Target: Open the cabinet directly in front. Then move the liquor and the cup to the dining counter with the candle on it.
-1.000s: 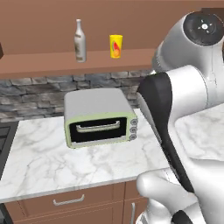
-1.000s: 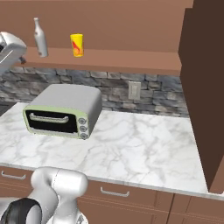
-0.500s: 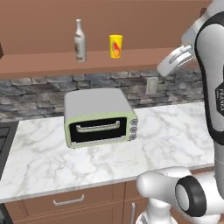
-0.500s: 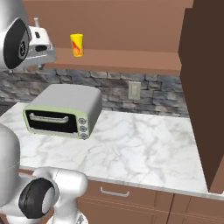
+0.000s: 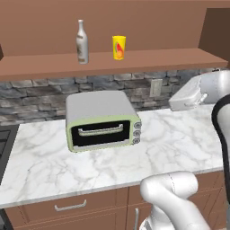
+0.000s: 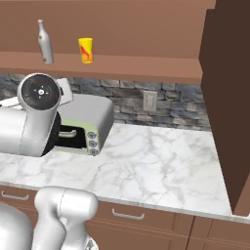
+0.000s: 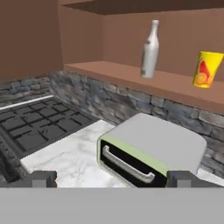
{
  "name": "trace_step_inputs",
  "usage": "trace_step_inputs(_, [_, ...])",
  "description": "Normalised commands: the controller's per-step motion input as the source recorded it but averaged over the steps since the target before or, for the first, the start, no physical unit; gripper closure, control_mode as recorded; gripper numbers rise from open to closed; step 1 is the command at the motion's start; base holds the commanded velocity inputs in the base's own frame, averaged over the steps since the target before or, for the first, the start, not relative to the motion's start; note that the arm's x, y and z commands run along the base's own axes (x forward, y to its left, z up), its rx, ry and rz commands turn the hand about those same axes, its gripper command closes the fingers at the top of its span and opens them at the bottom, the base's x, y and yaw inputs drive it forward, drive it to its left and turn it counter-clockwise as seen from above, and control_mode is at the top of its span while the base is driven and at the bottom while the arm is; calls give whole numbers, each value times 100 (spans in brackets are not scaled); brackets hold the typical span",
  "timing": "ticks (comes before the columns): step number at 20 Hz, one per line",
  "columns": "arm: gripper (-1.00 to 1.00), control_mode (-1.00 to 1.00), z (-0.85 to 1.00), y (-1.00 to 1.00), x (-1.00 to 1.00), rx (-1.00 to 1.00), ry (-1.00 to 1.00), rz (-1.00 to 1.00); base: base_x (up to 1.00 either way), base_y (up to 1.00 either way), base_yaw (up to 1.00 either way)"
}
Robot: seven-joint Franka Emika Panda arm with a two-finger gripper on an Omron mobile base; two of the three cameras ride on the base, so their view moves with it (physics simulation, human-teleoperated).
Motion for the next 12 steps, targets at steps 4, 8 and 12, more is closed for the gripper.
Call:
trace_step_inputs(4, [-100,-100,-43,0,0,25,-61,0,0,0,0])
trace_step_inputs(8, [-100,-100,9,0,0,29,-36,0,0,0,0])
trace_step_inputs(12, [-100,-100,47,0,-10,12,-16,-3,0,0,0])
